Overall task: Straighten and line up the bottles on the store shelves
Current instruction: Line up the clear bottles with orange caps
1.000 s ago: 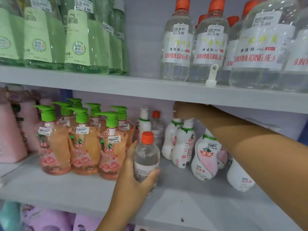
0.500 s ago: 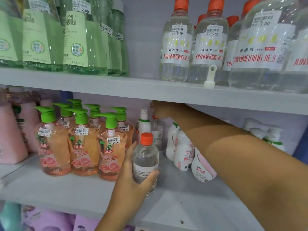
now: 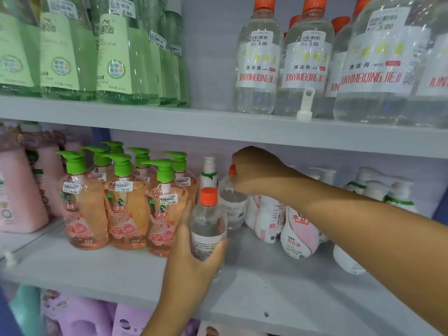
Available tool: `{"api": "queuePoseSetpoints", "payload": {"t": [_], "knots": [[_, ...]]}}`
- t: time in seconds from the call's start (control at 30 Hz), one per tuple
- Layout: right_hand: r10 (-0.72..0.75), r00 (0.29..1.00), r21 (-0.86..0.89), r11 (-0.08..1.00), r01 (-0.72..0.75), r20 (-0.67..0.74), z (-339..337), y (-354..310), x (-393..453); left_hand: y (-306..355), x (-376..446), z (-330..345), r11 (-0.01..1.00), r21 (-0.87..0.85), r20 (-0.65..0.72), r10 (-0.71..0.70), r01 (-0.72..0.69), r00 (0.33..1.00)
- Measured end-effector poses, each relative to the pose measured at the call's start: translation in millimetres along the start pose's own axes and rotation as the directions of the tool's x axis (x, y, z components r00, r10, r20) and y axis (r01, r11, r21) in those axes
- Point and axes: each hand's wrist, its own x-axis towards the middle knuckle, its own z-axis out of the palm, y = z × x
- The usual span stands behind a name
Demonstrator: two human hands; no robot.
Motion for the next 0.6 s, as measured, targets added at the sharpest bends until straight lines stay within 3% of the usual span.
{"api": "queuePoseSetpoints", "payload": {"t": [0.1,0.3,0.43,0.6], "knots": [[0.073,0.996,0.169,0.982,-0.082,0.06,-14,4,-35,-1,-1,0,1.0,0.024,-0.024,-0.013,0.013,1.0],[0.202,0.975,0.304,0.926,-0.222,0.096,-20,8,-107,-11,4,-7,0.997,-0.006,-0.009,-0.081,0.081,0.997],[0.325,0.943,0.593,0.773,-0.224,-0.067,18,18,-143,-13,4,-7,0.997,-0.014,0.036,-0.069,0.07,0.997],[0.314,0.947,0.864,0.455,-0.214,0.07,74,4,-181,-12,7,-9,0.999,0.001,0.077,-0.038,0.038,0.996]]}}
